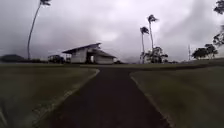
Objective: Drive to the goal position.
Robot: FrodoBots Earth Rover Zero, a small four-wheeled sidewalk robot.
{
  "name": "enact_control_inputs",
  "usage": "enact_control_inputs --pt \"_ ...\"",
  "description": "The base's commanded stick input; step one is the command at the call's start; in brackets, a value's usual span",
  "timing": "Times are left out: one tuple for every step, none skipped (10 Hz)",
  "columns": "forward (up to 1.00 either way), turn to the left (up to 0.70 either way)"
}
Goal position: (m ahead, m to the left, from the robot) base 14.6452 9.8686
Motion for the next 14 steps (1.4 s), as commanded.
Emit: enact_control_inputs --pt "1.00 0.00" --pt "1.00 0.00" --pt "1.00 0.00" --pt "1.00 0.00" --pt "1.00 0.00" --pt "1.00 0.00" --pt "1.00 -0.07" --pt "1.00 -0.33" --pt "1.00 -0.37" --pt "1.00 -0.29" --pt "1.00 -0.14" --pt "1.00 0.00" --pt "1.00 0.00" --pt "1.00 0.00"
